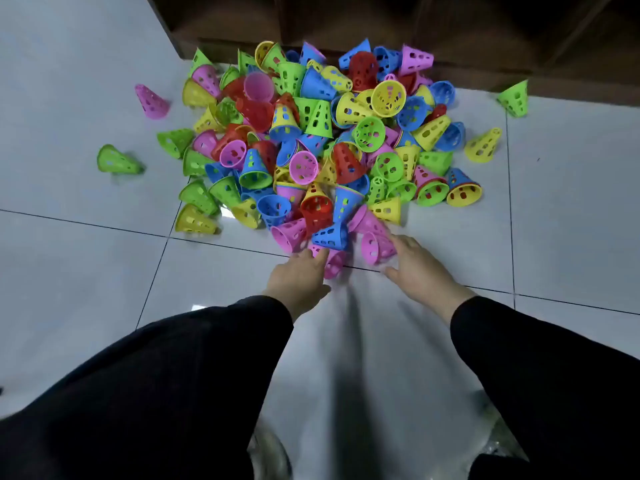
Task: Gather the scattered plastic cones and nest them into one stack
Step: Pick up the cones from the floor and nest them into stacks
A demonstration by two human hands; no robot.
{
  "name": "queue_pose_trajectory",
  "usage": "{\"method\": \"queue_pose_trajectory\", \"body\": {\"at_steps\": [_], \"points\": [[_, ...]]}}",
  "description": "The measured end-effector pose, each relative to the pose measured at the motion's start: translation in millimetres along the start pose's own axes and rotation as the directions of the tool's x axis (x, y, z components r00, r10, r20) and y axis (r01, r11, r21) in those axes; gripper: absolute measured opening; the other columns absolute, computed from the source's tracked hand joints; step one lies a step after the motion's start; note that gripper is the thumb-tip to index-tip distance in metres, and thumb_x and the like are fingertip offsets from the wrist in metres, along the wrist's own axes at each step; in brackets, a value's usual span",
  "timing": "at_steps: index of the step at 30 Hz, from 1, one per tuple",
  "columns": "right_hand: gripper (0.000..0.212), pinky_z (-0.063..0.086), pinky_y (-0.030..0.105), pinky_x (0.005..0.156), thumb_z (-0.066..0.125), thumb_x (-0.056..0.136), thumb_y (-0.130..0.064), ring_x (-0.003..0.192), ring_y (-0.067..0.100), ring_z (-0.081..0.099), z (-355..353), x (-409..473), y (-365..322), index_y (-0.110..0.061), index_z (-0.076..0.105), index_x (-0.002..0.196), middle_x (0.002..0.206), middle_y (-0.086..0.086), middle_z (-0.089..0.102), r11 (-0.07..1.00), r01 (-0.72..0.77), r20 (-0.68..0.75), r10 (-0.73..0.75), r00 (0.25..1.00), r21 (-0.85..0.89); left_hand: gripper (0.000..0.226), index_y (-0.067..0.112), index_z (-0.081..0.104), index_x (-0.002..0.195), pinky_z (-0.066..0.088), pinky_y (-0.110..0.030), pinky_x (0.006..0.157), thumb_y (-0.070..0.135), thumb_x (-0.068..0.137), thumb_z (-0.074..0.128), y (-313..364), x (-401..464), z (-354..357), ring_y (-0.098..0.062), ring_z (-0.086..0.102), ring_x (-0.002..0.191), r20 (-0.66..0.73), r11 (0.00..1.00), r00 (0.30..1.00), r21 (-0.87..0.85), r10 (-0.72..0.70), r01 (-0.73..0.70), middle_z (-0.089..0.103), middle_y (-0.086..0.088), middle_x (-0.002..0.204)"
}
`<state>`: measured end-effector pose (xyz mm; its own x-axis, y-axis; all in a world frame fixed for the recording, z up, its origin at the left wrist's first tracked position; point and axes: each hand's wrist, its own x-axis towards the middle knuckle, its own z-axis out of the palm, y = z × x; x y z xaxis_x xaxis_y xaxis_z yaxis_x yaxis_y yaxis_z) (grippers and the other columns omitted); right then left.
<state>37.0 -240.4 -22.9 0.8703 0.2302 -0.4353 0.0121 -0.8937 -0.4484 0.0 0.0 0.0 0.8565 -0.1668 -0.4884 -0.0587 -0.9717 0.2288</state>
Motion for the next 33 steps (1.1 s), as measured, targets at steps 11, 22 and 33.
{"method": "queue_pose_trajectory", "body": {"at_steps": [11, 22, 33], "points": [[0.058, 0.047, 0.047, 0.093, 0.052, 0.086, -0.005, 0.131, 0.033, 0.040, 24.6, 34.6, 16.5, -0.031, 0.041, 0.137, 0.156, 0.004, 0.026, 0.898, 0.139, 0.018, -0.145, 0.989, -0.417, 0.053, 0.024, 0.033, 0.147, 0.047, -0.045, 0.093, 0.016, 0.095, 0.028, -16.1, 47.9, 15.6, -0.036, 0.043, 0.128, -0.035, 0.877, 0.952, 0.400, 0.304, -0.266, 0.025, -0.017, 0.154], [0.015, 0.045, 0.033, 0.069, 0.063, 0.089, -0.026, 0.104, 0.031, 0.054, 8.7, 34.8, 25.1, -0.016, 0.055, 0.097, 0.132, 0.001, 0.051, 0.950, 0.168, -0.219, -0.229, 0.948, -0.264, 0.039, 0.019, 0.055, 0.122, 0.049, -0.039, 0.082, 0.046, 0.093, 0.057, -17.1, 58.2, 5.5, -0.030, 0.056, 0.109, -0.155, 0.950, 0.939, 0.115, 0.307, -0.291, 0.055, -0.007, 0.120], [0.023, 0.056, 0.040, 0.074, 0.062, 0.089, -0.040, 0.080, 0.030, 0.065, -10.9, 26.3, -18.3, -0.018, 0.062, 0.083, 0.080, 0.005, 0.068, 0.706, -0.019, -0.206, 0.231, 0.951, 0.708, 0.057, 0.023, 0.042, 0.121, 0.043, -0.031, 0.072, 0.046, 0.079, 0.074, 15.3, 41.5, -1.0, -0.018, 0.059, 0.080, -0.203, 0.855, 0.979, -0.508, -0.004, -0.102, 0.061, 0.007, 0.094]]}}
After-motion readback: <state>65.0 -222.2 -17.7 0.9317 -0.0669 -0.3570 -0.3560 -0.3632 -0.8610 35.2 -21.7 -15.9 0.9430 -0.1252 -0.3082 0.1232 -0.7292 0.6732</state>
